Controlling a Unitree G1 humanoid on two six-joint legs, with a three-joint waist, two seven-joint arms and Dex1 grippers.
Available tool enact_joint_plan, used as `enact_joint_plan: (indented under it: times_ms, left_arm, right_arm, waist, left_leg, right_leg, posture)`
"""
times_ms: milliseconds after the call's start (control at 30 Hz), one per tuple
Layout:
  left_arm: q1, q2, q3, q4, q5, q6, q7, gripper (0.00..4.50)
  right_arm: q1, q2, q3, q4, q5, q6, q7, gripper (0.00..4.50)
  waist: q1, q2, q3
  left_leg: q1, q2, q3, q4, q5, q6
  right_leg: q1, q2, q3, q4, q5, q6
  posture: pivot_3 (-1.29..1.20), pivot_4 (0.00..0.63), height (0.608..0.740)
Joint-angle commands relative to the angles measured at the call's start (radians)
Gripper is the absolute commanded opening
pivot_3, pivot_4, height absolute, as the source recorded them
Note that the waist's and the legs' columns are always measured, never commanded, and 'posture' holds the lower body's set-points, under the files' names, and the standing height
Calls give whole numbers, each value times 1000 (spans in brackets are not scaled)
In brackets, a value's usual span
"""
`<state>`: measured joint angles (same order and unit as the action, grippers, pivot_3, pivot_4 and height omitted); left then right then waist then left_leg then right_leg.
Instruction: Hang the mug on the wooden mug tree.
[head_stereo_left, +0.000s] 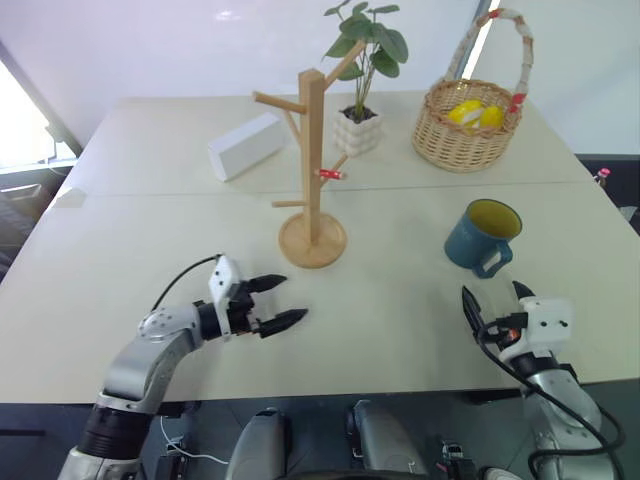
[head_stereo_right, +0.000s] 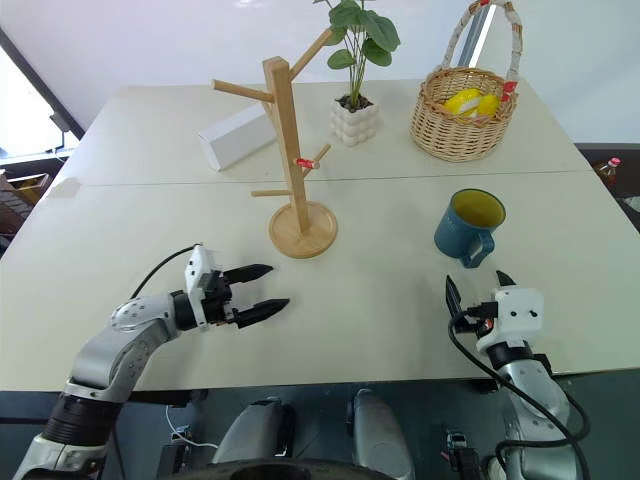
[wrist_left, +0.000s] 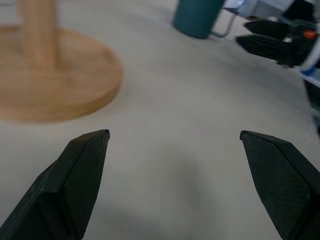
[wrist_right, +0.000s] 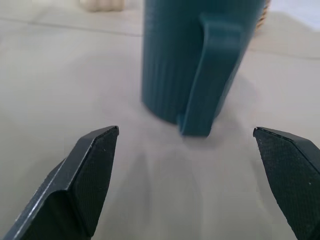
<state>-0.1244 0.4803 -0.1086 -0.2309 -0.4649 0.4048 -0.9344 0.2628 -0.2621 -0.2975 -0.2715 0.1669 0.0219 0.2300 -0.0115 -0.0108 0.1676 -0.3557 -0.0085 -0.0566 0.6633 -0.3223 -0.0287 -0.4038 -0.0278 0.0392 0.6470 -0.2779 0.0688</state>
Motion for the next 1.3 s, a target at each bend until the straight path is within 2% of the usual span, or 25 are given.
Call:
enact_joint_plan:
  times_ms: [33, 167, 400, 933, 1033, 1267, 1300]
  left_arm:
    - [-39, -14, -59, -74, 12, -8, -12, 4500]
    - [-98, -28, -99, -113, 12, -6, -15, 4500]
    - [-115, -25, -121, -131, 21, -3, -13, 4500]
    - [-98, -21, -127, -137, 50, -28, 2, 4500]
    - [-96, -22, -127, -135, 53, -33, 6, 4500]
    - [-87, -20, -123, -128, 63, -51, 11, 4500]
    - [-85, -20, -121, -128, 64, -52, 12, 4500]
  right_arm:
    - [-38, 22, 12, 13, -58, -29, -69, 4437]
    - [-90, 47, 6, 51, -120, -33, -162, 4437]
    - [-117, 52, -21, 85, -150, -37, -235, 4437]
    - [-255, 32, -76, 226, -108, 0, -283, 4437]
    - [-277, 31, -76, 244, -99, -2, -278, 3644]
    - [-298, 31, -73, 256, -69, -14, -246, 62]
    - [-298, 32, -70, 252, -65, -17, -242, 62]
  waist:
    - [0, 0, 0]
    - [0, 0, 0]
    - [-2, 0, 0]
    - [-4, 0, 0]
    - [-4, 0, 0]
    - [-3, 1, 0]
    - [-4, 0, 0]
  left_leg:
    - [0, 0, 0, 0, 0, 0]
    - [0, 0, 0, 0, 0, 0]
    - [0, 0, 0, 0, 0, 0]
    - [0, 0, 1, 0, 0, 0]
    - [0, 0, 1, 0, 0, 0]
    - [0, 0, 1, 0, 0, 0]
    - [0, 0, 1, 0, 0, 0]
  right_leg:
    - [0, 0, 0, 0, 0, 0]
    - [0, 1, 0, 0, 0, 0]
    - [0, 1, 0, 0, 0, 0]
    - [0, 2, 1, 0, 0, 0]
    - [0, 2, 1, 1, 0, 0]
    - [0, 2, 1, 0, 0, 0]
    - [0, 2, 1, 0, 0, 0]
  posture:
    - [0, 150, 740]
    - [0, 150, 740]
    - [0, 150, 740]
    - [0, 150, 740]
    - [0, 150, 740]
    - [0, 150, 740]
    - [0, 150, 740]
